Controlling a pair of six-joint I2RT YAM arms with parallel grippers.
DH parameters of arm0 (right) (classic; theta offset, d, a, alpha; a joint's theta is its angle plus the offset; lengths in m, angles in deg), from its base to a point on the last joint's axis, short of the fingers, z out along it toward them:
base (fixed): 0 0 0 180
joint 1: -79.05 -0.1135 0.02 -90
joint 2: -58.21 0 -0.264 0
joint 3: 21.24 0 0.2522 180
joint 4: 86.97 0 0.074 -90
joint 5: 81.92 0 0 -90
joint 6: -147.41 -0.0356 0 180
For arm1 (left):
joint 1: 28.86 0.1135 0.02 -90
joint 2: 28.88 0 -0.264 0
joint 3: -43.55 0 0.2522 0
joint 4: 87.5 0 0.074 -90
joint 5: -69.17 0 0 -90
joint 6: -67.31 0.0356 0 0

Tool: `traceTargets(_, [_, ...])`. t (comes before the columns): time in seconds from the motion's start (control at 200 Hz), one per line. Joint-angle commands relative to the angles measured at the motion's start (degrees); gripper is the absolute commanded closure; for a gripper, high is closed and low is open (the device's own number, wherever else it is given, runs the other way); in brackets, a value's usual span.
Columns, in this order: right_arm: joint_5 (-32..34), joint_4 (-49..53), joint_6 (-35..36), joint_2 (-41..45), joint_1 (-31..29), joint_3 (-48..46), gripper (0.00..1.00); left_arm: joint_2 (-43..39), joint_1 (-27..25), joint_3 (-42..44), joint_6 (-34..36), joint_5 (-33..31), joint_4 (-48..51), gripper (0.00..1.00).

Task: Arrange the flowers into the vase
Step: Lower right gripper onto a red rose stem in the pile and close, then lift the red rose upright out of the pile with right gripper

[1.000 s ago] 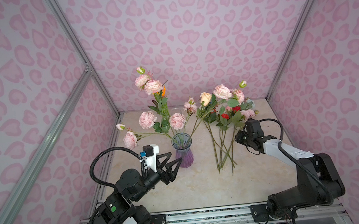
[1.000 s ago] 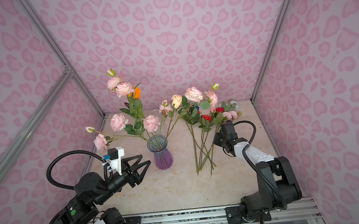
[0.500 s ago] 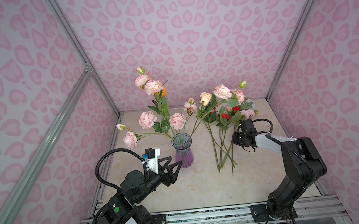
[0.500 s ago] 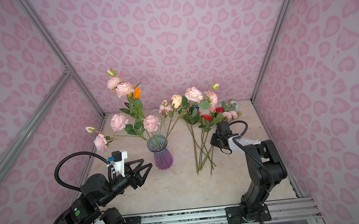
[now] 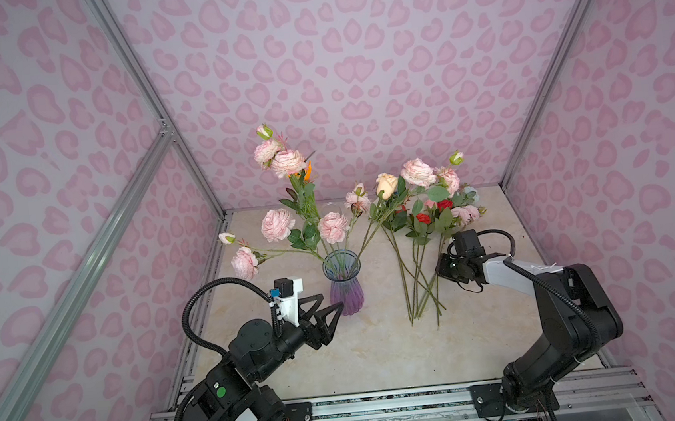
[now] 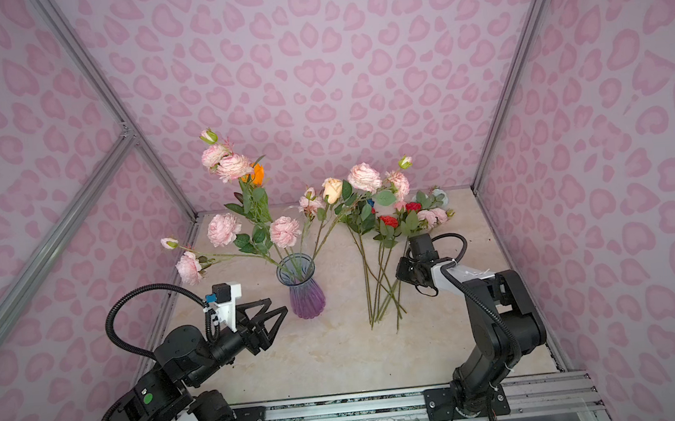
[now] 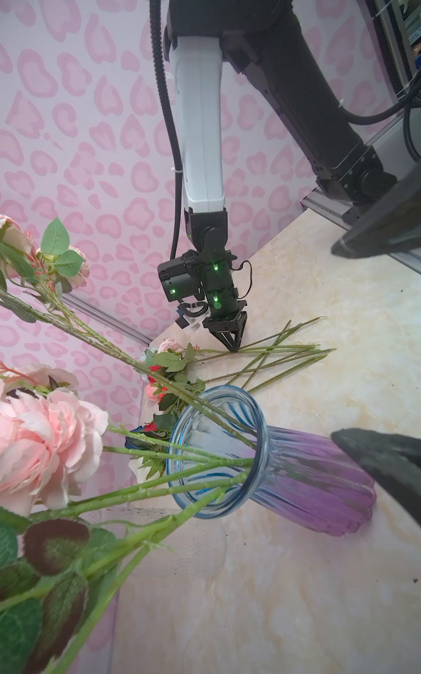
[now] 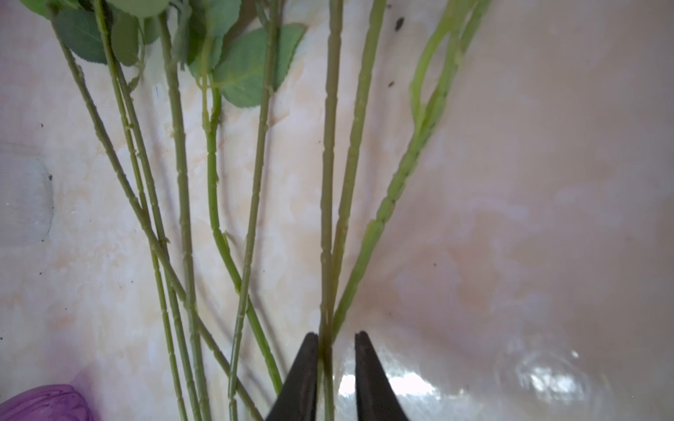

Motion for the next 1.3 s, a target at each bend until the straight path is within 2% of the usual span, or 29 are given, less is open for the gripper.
traceTargets(0.0, [-1.1,0.9,0.2,1.1,-0.4,-1.6,0.81,0.6,0.0,-0.2,0.2,0.1,-2.0,0.25])
traceTargets(0.205, [-2.0,0.9,1.0,1.5,-1.0,-3.0,0.85,2.0,0.0,-0.4,0.0,0.7,-2.8,0.26])
traceTargets(0.375, [-2.6,0.9,0.8,6.1,-1.2,-3.8,0.76,1.9,0.0,-0.3,-0.1,0.6,-2.7,0.26])
traceTargets(0.485, [-1.9,3.3,1.5,8.5,-1.1,-3.6,0.75,2.1,0.0,-0.2,-0.1,0.5,-3.1,0.25])
traceTargets(0.675, [-2.1,3.5,1.4,9.5,-1.1,-6.4,0.82,3.1,0.0,0.1,-0.4,1.0,-4.0,0.25])
traceTargets(0.975, [-3.8,1.9,0.9,7.8,-2.9,-8.1,0.83,2.1,0.0,1.0,-0.9,0.8,-3.9,0.25])
traceTargets(1.295, [-2.1,2.2,1.1,8.2,-3.5,-9.8,0.93,2.3,0.0,1.2,-1.0,1.0,-4.3,0.25])
